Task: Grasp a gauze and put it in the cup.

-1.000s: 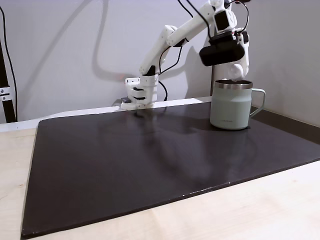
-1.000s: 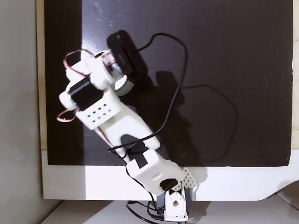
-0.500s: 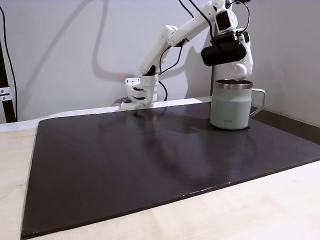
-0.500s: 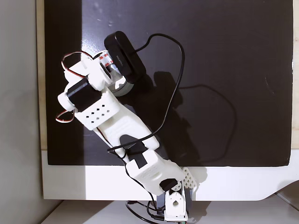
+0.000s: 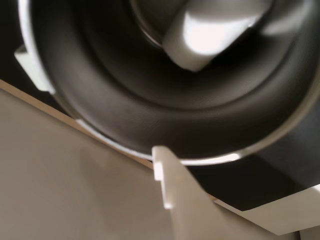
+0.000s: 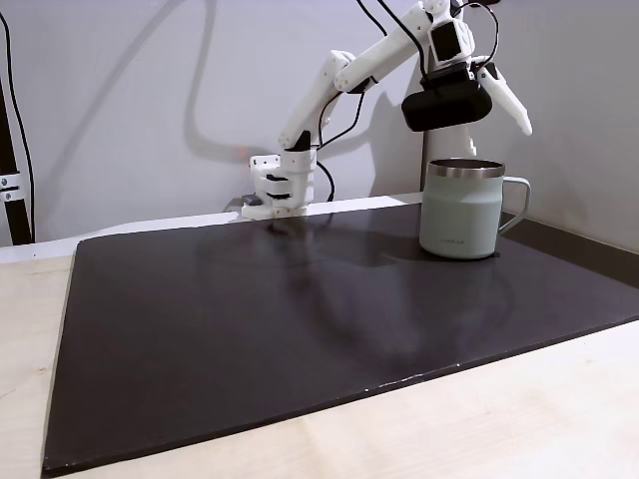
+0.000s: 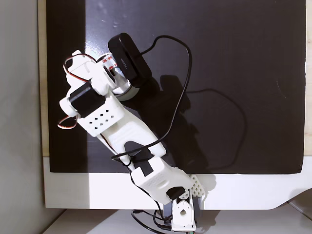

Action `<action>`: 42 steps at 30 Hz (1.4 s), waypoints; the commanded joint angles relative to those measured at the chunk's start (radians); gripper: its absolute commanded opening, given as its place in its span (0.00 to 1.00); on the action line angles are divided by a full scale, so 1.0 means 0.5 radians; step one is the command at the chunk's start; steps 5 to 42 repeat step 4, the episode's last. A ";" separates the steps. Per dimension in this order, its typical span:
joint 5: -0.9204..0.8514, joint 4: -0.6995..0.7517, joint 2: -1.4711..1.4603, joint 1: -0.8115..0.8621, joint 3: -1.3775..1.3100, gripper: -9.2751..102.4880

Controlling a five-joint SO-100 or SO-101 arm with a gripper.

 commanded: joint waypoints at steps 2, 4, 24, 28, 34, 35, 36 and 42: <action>0.009 0.009 0.126 0.034 -0.009 0.41; 0.009 0.009 0.126 0.037 -0.006 0.41; 0.009 0.009 0.126 0.037 -0.006 0.41; 0.009 0.009 0.126 0.037 -0.006 0.41; 0.009 0.009 0.126 0.037 -0.006 0.41; 0.009 0.009 0.126 0.037 -0.006 0.41; 0.009 0.009 0.126 0.037 -0.006 0.41; 0.009 0.009 0.126 0.037 -0.006 0.41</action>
